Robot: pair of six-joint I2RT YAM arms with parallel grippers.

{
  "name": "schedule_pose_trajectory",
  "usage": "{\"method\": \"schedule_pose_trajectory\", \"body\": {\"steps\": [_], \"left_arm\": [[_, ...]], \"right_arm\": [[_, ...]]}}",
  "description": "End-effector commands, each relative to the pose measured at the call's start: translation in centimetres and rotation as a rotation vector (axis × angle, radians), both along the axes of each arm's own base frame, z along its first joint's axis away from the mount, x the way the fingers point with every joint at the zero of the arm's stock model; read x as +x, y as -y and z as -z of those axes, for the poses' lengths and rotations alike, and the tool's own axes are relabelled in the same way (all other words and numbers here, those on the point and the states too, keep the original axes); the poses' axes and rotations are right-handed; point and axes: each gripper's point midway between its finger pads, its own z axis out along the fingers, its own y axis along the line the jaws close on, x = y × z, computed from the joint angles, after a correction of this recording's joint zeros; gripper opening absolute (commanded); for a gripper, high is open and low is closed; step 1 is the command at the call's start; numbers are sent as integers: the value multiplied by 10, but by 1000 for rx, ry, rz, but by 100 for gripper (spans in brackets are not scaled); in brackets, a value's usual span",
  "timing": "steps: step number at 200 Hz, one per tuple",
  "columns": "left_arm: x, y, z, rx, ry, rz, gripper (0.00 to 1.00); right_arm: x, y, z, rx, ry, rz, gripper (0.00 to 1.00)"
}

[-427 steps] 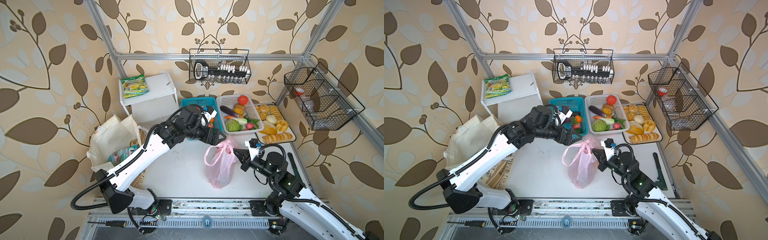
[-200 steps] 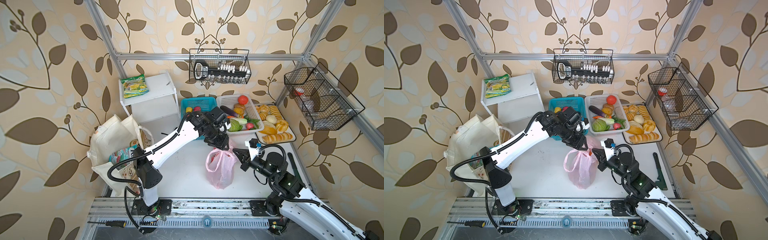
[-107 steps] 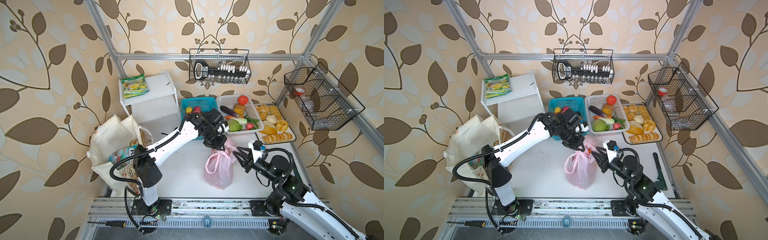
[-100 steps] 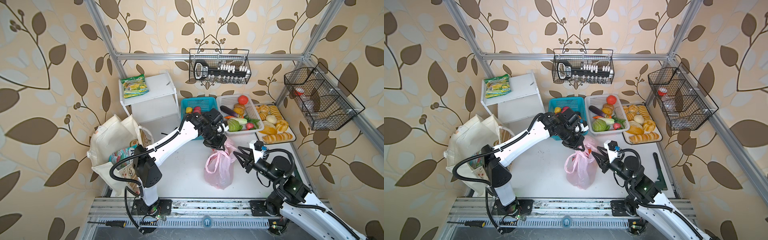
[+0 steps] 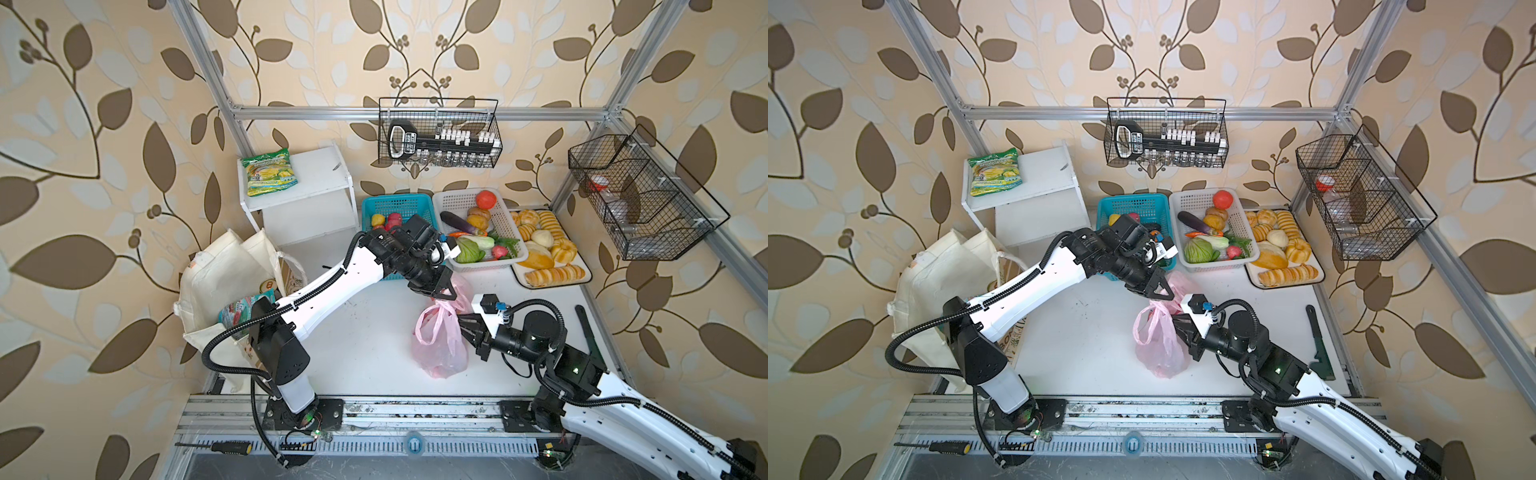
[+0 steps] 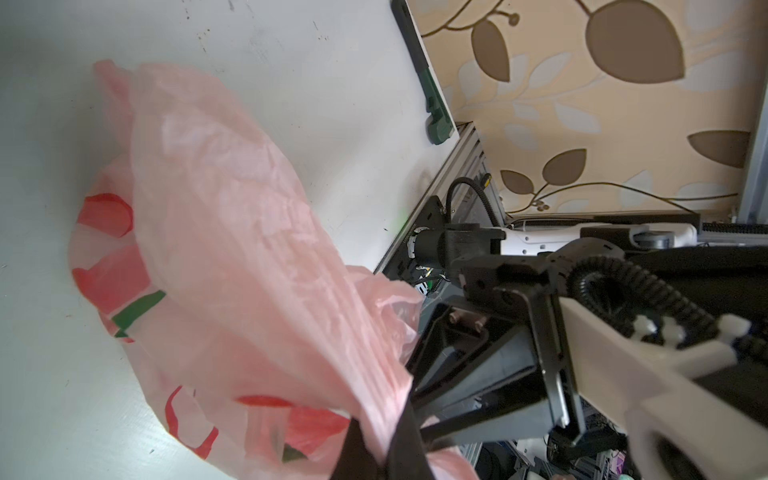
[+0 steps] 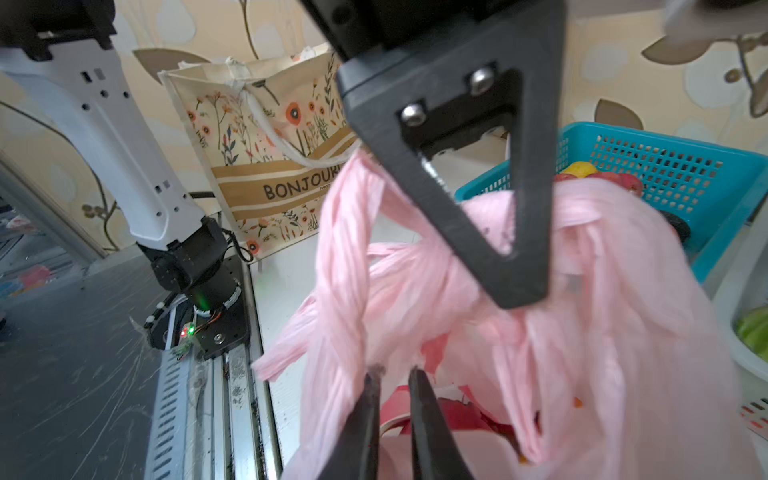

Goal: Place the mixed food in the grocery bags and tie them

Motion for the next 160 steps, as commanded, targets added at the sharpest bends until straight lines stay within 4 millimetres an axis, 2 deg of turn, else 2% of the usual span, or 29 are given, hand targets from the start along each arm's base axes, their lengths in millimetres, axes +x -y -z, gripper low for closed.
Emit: {"method": "schedule_pose_trajectory", "body": {"steps": [1, 15, 75, 96, 130, 160], "left_arm": [[-4, 1, -38, -156, 40, 31, 0], [-5, 1, -37, -166, 39, 38, 0], [-12, -5, -34, -181, 23, 78, 0], [-14, -7, -35, -182, 33, 89, 0], [-19, -10, -38, -197, 47, 119, 0], [-25, -13, -38, -202, 48, 146, 0]], "right_arm": [[4, 2, 4, -24, 70, 60, 17], [5, 5, 4, -14, 84, 98, 19], [10, 47, -34, 46, 268, 267, 28], [18, 53, -40, -12, 297, 313, 27], [18, 36, -30, -147, 337, 227, 32], [26, 32, -29, -177, 340, 248, 38]]}}
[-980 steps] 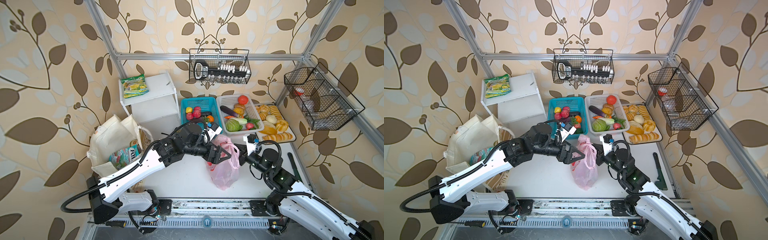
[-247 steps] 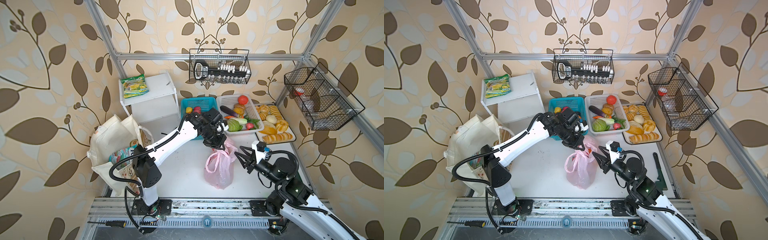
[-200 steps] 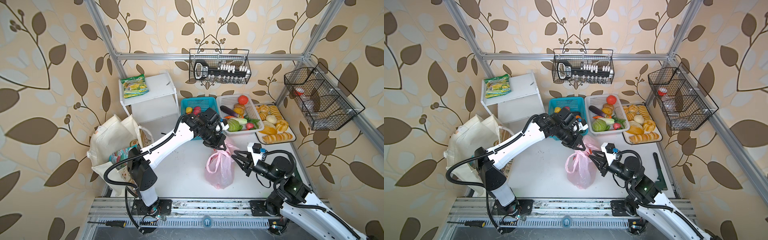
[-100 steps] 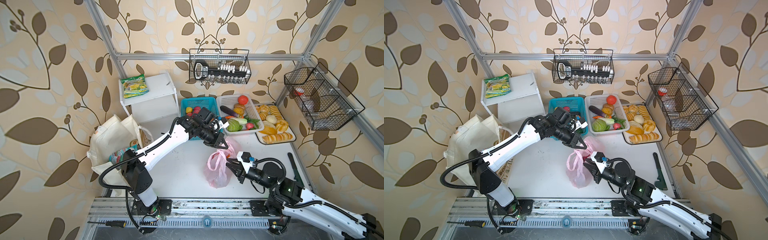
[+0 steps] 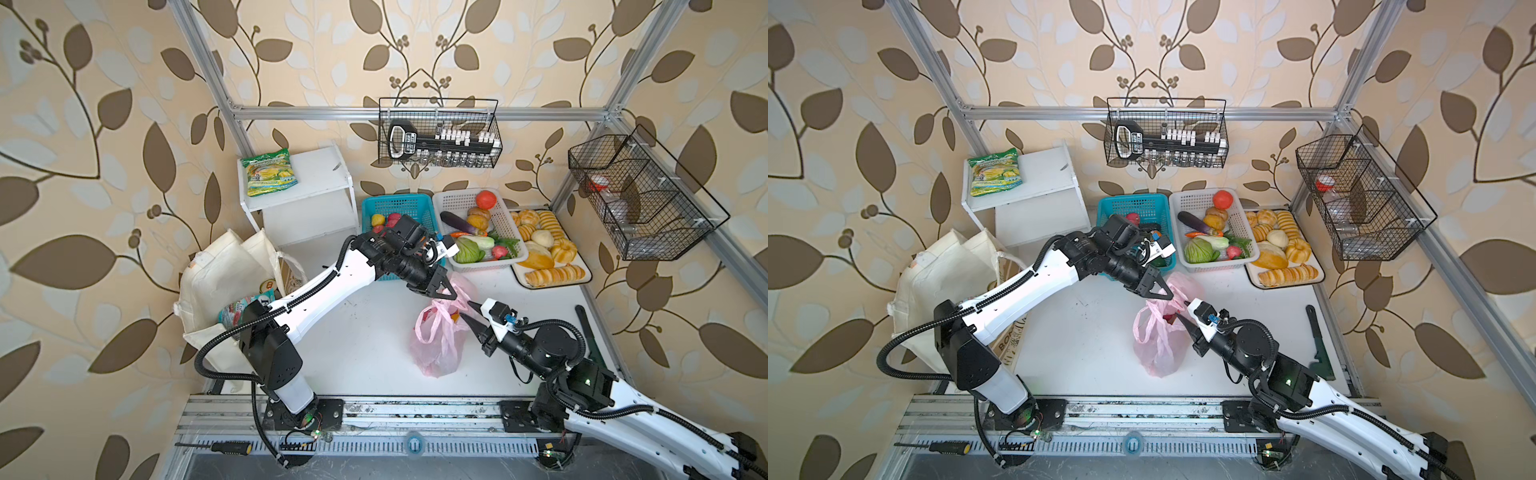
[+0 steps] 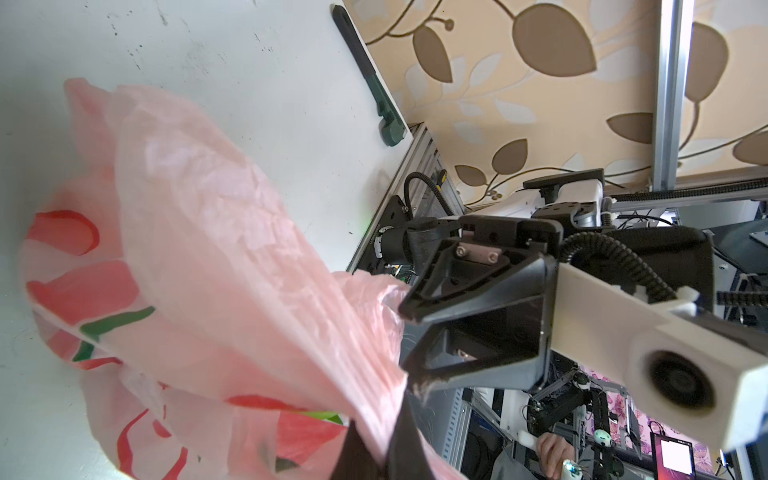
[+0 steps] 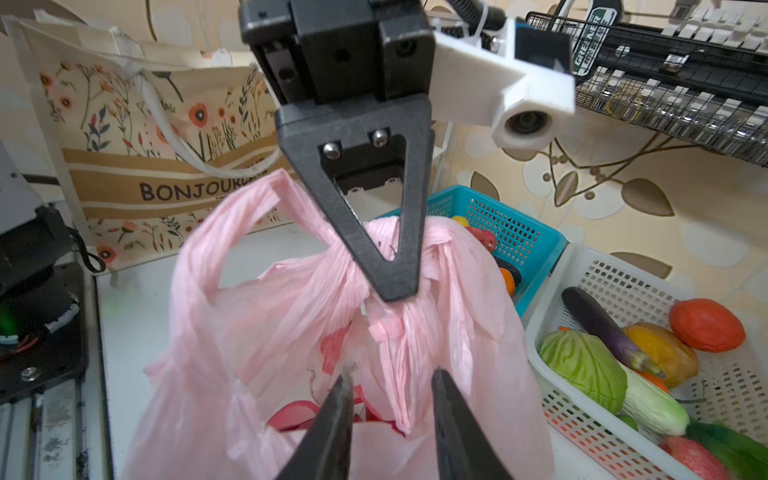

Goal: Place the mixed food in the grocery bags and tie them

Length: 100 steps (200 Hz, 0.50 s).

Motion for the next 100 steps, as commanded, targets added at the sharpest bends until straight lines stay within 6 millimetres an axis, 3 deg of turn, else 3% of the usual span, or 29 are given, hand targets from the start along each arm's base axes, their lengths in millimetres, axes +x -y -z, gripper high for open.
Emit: {"method": "schedule_pose_trajectory", "body": {"steps": [1, 43, 61, 89, 100], "left_arm": [[-15, -9, -27, -80, 48, 59, 0], [-21, -10, -32, -108, 50, 89, 0], [-19, -11, -29, -96, 59, 80, 0], [-16, -13, -24, -70, 67, 61, 0], [-16, -12, -24, -73, 67, 58, 0]], "right_arm": [[2, -2, -10, -47, 53, -3, 39], [6, -12, -9, -7, 9, -40, 37], [6, -10, -17, 55, -4, -44, 27], [-3, -11, -25, 115, -20, -94, 25], [-5, -11, -24, 121, -30, -109, 19]]}}
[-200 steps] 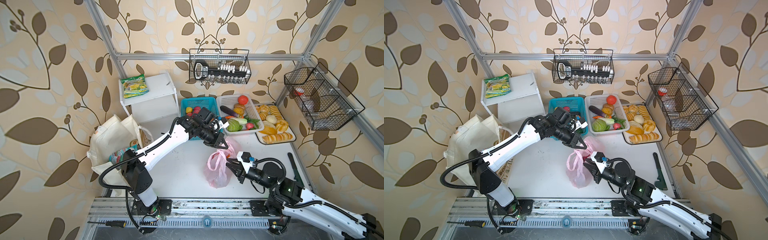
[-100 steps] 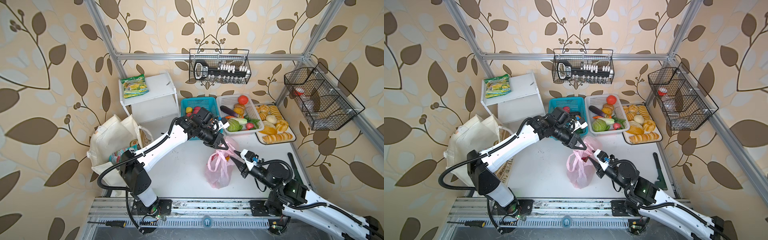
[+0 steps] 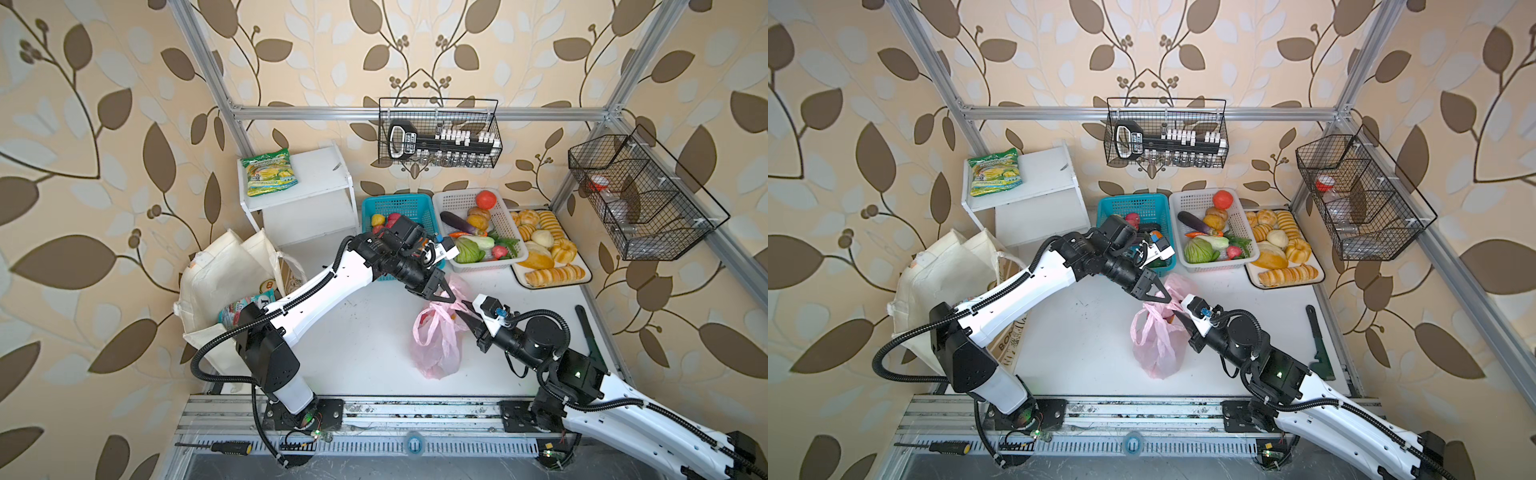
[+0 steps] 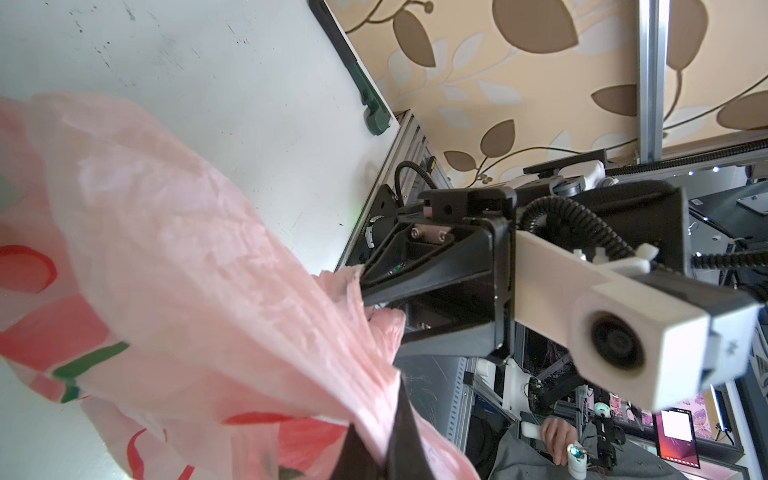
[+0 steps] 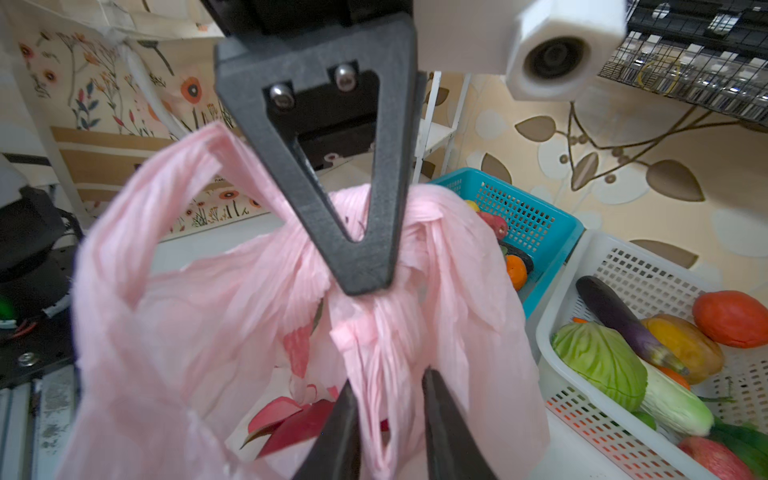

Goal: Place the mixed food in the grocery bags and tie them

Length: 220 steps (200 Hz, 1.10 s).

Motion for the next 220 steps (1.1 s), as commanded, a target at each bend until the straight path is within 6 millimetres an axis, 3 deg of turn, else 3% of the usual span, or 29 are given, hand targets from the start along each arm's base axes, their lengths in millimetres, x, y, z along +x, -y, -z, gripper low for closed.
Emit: {"method": "schedule_pose_trajectory", "body": {"steps": [1, 31, 48, 70, 75, 82, 85, 125, 129, 137, 172, 187, 202, 220], "left_arm": [[-6, -8, -20, -52, 50, 11, 0], [-5, -8, -23, -60, 57, 10, 0], [-3, -8, -20, -46, 60, -4, 0], [-2, -13, -16, -19, 75, -16, 10], [-1, -14, -14, -9, 82, -27, 18], [2, -16, -12, 7, 88, -44, 42], [2, -17, -13, 12, 95, -51, 48], [7, -32, -29, 11, 212, -127, 80], [4, -39, -40, -7, 251, -144, 83], [6, -45, -43, -5, 291, -176, 88], [2, -77, -49, 17, 422, -277, 98], [-16, -84, -49, -22, 416, -247, 99], [-35, -83, -36, -62, 343, -191, 99], [-42, -78, -12, -60, 223, -183, 94]], "right_arm": [[-10, -5, -27, 95, 10, -66, 18], [-7, -6, -22, 84, -11, -56, 3], [-7, -7, -24, 102, -18, -58, 0], [-1, -2, -22, 117, -32, -14, 0], [0, -1, -20, 116, -39, -5, 0], [1, 1, -19, 115, -46, 9, 0], [2, 2, -18, 114, -49, 16, 0], [7, 9, -6, 117, -92, 61, 0], [7, 10, -6, 118, -91, 63, 0], [8, 11, -5, 120, -93, 66, 0], [7, 13, -5, 140, -97, 67, 0], [7, 12, -5, 145, -101, 66, 0], [8, 12, -5, 147, -102, 68, 0], [9, 11, -5, 153, -103, 70, 0]]}}
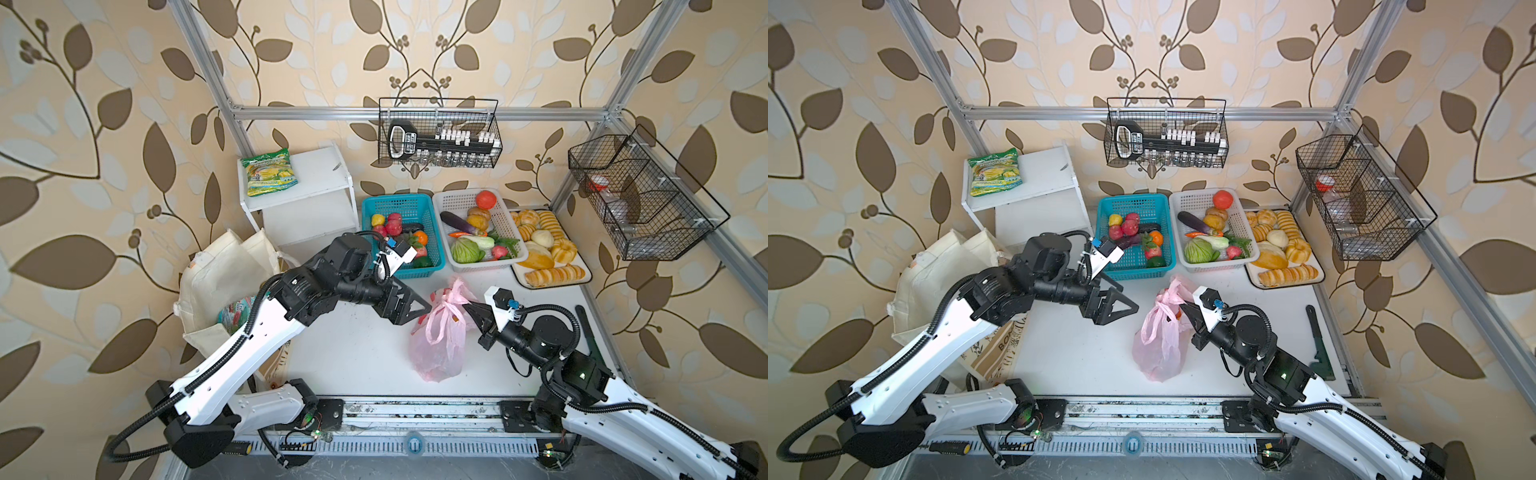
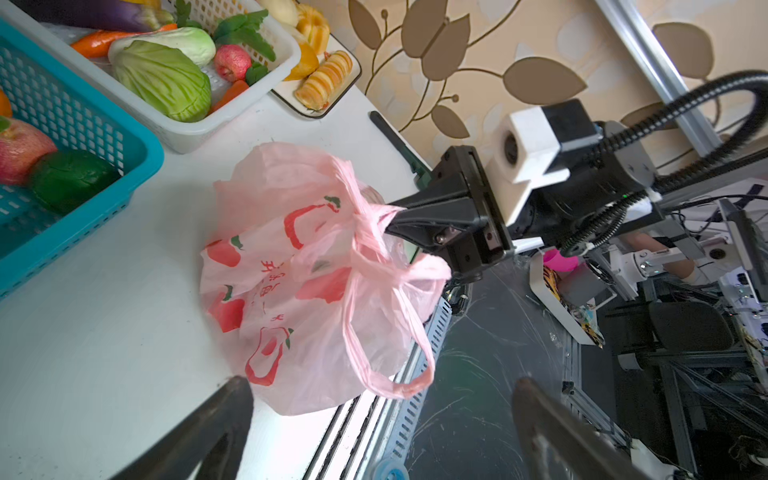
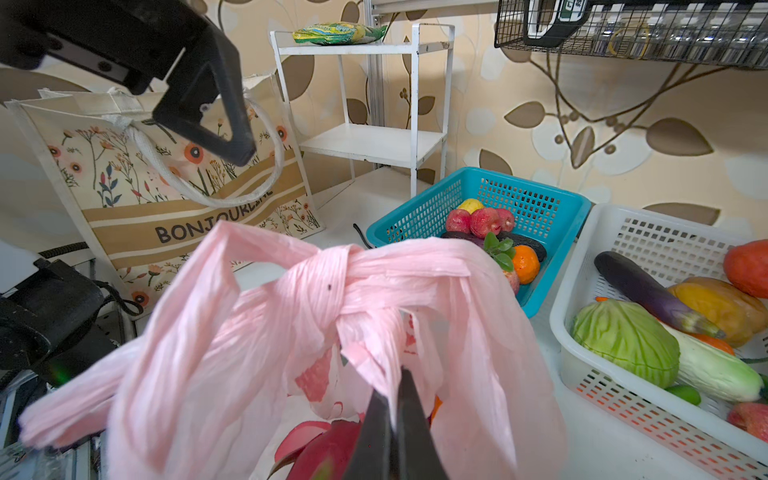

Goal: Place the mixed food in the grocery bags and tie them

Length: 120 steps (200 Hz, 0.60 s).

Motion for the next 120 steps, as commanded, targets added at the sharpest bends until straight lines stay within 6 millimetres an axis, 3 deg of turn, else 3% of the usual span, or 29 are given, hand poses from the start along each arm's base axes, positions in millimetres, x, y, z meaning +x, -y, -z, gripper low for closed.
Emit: {"method": "schedule_pose_trajectory", "body": {"steps": [1, 25, 69, 77, 91, 110, 120], "left_arm": [[-7, 10, 26, -24, -128, 39, 94], [-4, 25, 39, -59, -243, 49, 80], [3, 49, 55, -44, -299, 85, 75], [2, 52, 57, -43, -311, 104, 68], [2, 54, 61, -27, -311, 121, 35], [11, 42, 74, 77, -270, 69, 1], [17, 35, 78, 115, -253, 30, 0]], "right_arm": [[3, 1, 0, 17, 0, 15, 0], [4, -1, -2, 30, -3, 13, 0], [4, -1, 0, 25, -8, 13, 0], [4, -1, -1, 27, -8, 14, 0], [4, 0, 0, 23, -9, 18, 0], [8, 10, -4, 16, -19, 76, 0], [11, 19, -11, 21, -39, 127, 0]]}}
